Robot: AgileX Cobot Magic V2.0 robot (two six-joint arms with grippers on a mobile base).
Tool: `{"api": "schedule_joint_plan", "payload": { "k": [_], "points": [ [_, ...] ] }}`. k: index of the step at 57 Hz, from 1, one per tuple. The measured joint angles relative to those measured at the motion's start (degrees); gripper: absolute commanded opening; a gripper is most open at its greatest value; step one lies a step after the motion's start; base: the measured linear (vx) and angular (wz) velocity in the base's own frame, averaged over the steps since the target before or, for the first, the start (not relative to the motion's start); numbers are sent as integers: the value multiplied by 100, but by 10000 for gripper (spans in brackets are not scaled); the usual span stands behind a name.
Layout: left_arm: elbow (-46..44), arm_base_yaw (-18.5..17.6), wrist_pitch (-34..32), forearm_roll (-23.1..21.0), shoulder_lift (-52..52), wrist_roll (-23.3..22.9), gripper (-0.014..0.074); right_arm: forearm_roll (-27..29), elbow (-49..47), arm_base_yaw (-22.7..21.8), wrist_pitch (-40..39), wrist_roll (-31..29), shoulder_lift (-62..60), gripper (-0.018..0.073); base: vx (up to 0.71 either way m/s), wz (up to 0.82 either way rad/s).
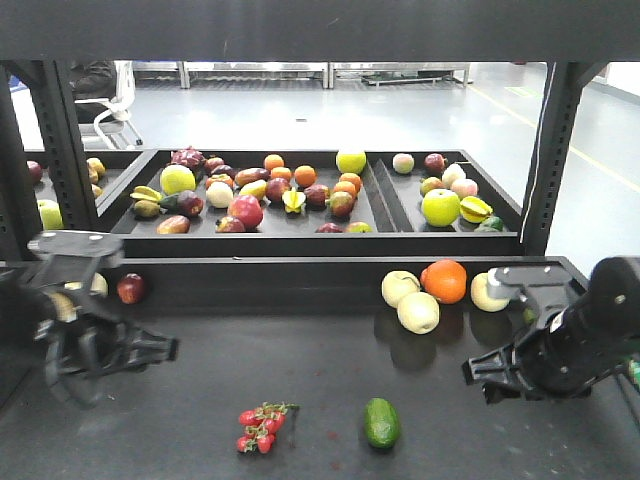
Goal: Pick snacks and fruit into basket
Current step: 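Move the left gripper down over the cherry-tomato bunch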
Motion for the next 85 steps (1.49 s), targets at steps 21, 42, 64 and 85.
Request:
{"api": "schedule_joint_plan", "payload": {
  "k": [21,42,64,85],
  "points": [
    [-1980,-24,439,-1278,2270,2205,514,0,0,0,-79,-4,509,379,0,0],
    [-2275,-232,-515,-1440,3071,3201,638,0,-22,0,-92,-4,509,379,0,0],
    [-2652,-457,-387,-1461,3778,2955,629,0,-22,0,-88,-4,509,379,0,0],
    [-3897,-457,-26,-1378,4662,2376,627,0,-22,0,-88,-4,509,379,0,0]
  ]
}}
